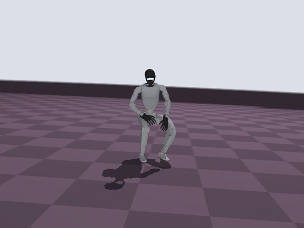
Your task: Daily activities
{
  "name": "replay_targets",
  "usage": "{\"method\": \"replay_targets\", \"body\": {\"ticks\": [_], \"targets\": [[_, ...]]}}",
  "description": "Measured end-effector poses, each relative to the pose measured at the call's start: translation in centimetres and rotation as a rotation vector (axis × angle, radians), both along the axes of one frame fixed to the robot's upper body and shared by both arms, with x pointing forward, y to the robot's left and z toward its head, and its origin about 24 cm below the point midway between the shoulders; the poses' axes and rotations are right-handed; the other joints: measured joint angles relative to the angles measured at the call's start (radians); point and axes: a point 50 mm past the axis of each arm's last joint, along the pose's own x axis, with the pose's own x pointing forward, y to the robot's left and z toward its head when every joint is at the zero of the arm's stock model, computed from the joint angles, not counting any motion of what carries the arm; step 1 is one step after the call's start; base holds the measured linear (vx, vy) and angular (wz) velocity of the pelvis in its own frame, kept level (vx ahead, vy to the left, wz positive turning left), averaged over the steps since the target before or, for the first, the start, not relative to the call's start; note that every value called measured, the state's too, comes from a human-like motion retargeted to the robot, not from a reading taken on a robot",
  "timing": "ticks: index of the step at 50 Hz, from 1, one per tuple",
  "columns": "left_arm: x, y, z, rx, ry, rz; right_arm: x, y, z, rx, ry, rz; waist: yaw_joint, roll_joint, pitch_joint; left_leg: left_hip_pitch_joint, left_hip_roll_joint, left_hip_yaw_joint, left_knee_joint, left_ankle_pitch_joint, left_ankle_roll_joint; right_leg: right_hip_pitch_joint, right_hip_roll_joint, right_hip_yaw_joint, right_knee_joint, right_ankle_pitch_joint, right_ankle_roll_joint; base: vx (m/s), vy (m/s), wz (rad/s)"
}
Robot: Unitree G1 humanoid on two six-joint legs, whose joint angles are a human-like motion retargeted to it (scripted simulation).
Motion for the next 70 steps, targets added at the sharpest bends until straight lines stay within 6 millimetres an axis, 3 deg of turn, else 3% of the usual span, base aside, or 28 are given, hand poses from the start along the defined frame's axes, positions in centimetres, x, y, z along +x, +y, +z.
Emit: {"method": "replay_targets", "body": {"ticks": [11, 19, 28, 35, 40, 48, 57, 62, 70], "targets": [[0.8, -0.1, 0.1, -0.058, 0.033, 0.046, 0.8, 0.0, 0.0, 0.005, -0.027, -0.043, -0.011, 0.005, 0.020, -0.006, -0.005, -0.006, 0.000, -0.008, 0.000, 0.002, -0.008, -0.011, -0.010, -0.004, 0.013, 0.00, 0.00, 0.00], [0.1, -0.2, 0.5, -0.190, 0.046, 0.049, 0.4, 0.0, -0.7, 0.074, -0.038, -0.069, -0.011, 0.001, 0.011, 0.008, -0.005, -0.010, 0.007, 0.003, -0.004, 0.027, -0.015, -0.020, -0.017, -0.006, 0.027, 0.00, 0.00, 0.00], [-0.9, -0.7, 2.4, -0.301, 0.012, -0.027, -1.0, 0.9, -0.8, 0.163, 0.004, -0.009, 0.007, -0.018, -0.001, 0.036, -0.001, -0.020, 0.022, 0.012, 0.000, 0.061, -0.008, -0.025, -0.009, 0.000, 0.039, 0.00, 0.00, 0.00], [-0.3, -1.9, 3.7, -0.288, -0.020, -0.079, -1.1, 1.9, -1.2, 0.149, 0.106, 0.046, 0.017, -0.035, -0.001, 0.067, 0.000, -0.031, 0.026, 0.015, -0.003, 0.087, 0.004, -0.031, 0.007, 0.007, 0.034, 0.00, 0.00, 0.00], [0.3, -2.8, 3.0, -0.219, 0.005, -0.085, -0.8, 2.8, -2.2, 0.092, 0.184, 0.068, 0.018, -0.042, 0.000, 0.089, -0.003, -0.033, 0.017, 0.022, -0.013, 0.102, 0.002, -0.037, 0.014, 0.011, 0.028, 0.00, 0.00, 0.00], [0.3, -3.6, 0.2, -0.038, 0.104, -0.107, -0.2, 3.9, -4.4, -0.005, 0.292, 0.046, 0.023, -0.042, -0.003, 0.113, -0.004, -0.025, -0.008, 0.037, -0.034, 0.111, -0.009, -0.048, 0.011, 0.023, 0.031, 0.00, 0.00, 0.00], [-0.4, -3.7, -1.9, 0.054, 0.159, -0.104, 0.0, 4.0, -6.0, 0.021, 0.340, -0.028, 0.041, -0.040, -0.013, 0.120, -0.010, -0.017, -0.032, 0.084, -0.057, 0.110, -0.023, -0.056, 0.000, 0.053, 0.043, 0.00, 0.00, 0.00], [-0.8, -3.6, -1.6, 0.000, 0.133, -0.102, -0.3, 4.0, -6.0, 0.128, 0.341, -0.047, 0.062, -0.039, -0.025, 0.126, -0.010, -0.013, -0.036, 0.116, -0.063, 0.116, -0.026, -0.065, -0.009, 0.067, 0.043, -0.01, 0.01, -0.03], [-1.7, -4.2, 0.4, -0.164, 0.056, -0.156, -2.0, 5.1, -4.5, 0.379, 0.357, 0.028, 0.105, -0.037, -0.062, 0.132, 0.000, -0.004, -0.017, 0.152, -0.050, 0.131, -0.020, -0.069, -0.014, 0.065, 0.044, -0.02, 0.07, -0.21]]}}
